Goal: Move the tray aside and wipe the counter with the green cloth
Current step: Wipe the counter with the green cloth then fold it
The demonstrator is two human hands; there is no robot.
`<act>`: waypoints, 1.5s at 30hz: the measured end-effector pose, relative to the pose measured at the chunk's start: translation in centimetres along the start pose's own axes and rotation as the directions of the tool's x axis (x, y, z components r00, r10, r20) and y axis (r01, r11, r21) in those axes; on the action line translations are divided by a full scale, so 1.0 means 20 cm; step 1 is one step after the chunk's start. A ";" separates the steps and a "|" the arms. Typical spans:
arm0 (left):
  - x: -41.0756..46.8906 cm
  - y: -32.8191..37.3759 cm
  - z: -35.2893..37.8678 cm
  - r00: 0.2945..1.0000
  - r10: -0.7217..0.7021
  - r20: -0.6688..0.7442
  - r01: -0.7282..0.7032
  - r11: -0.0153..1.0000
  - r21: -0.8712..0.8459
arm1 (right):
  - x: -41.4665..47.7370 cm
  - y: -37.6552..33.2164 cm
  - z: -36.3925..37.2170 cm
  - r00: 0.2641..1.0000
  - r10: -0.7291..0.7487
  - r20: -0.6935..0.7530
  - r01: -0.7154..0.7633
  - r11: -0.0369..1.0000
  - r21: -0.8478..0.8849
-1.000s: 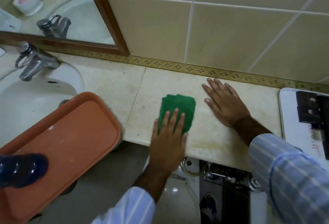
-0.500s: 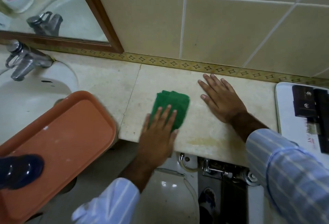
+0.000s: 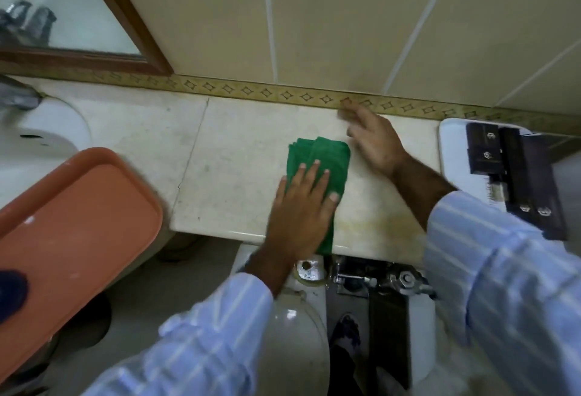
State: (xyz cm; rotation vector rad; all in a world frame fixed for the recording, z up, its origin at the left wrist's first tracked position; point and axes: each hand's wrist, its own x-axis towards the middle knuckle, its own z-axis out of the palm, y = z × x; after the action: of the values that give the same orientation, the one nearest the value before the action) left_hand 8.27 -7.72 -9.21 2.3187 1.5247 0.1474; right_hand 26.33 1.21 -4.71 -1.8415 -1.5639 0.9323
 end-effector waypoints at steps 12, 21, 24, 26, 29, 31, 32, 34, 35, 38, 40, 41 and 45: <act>0.08 -0.55 -0.13 0.962 -0.206 -0.178 0.232 0.962 0.143 | -0.45 -0.08 0.65 0.995 -0.030 -0.092 -0.031 0.804 -0.594; 0.07 -0.55 -0.15 0.968 -0.177 -0.181 0.205 0.966 0.155 | -0.76 0.20 0.38 0.915 0.215 -0.342 -0.381 0.738 -0.556; 0.07 -0.55 -0.14 0.965 -0.174 -0.194 0.208 0.963 0.169 | -0.93 0.23 0.40 0.878 0.261 -0.401 -0.453 0.725 -0.519; 0.08 -0.55 -0.14 0.964 -0.165 -0.209 0.201 0.965 0.168 | -0.91 0.24 0.39 0.870 0.267 -0.415 -0.467 0.718 -0.516; 0.08 -0.56 -0.12 0.962 -0.161 -0.220 0.201 0.964 0.176 | -0.69 0.25 0.30 0.887 0.251 -0.387 -0.441 0.708 -0.552; 0.08 -0.57 -0.11 0.961 -0.159 -0.228 0.202 0.963 0.177 | -0.56 0.26 0.24 0.896 0.259 -0.361 -0.432 0.694 -0.576; 0.08 -0.57 -0.11 0.961 -0.158 -0.227 0.199 0.964 0.175 | -0.54 0.26 0.23 0.897 0.258 -0.359 -0.431 0.691 -0.580; 0.08 -0.57 -0.11 0.963 -0.152 -0.223 0.191 0.968 0.165 | -0.61 0.26 0.25 0.894 0.250 -0.373 -0.432 0.704 -0.564; 0.08 -0.57 -0.11 0.963 -0.152 -0.224 0.191 0.967 0.167 | -0.68 0.26 0.27 0.890 0.250 -0.383 -0.437 0.708 -0.554; 0.08 -0.56 -0.11 0.962 -0.157 -0.224 0.197 0.966 0.170 | -0.88 0.28 0.32 0.890 0.258 -0.377 -0.439 0.707 -0.554; 0.08 -0.56 -0.11 0.958 -0.167 -0.232 0.207 0.965 0.163 | -0.89 0.28 0.32 0.905 0.240 -0.350 -0.409 0.712 -0.570; 0.08 -0.56 -0.11 0.957 -0.171 -0.235 0.212 0.964 0.163 | -0.86 0.28 0.31 0.912 0.228 -0.340 -0.395 0.712 -0.581; 0.08 -0.55 -0.11 0.954 -0.181 -0.238 0.220 0.964 0.147 | -0.52 0.22 0.26 0.961 0.148 -0.235 -0.267 0.733 -0.626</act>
State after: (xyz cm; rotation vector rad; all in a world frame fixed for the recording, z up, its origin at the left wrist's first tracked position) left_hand -1.19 -1.93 -11.20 2.3210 1.9455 0.2381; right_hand 23.97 -10.05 -9.75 -2.5465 -1.7298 0.2821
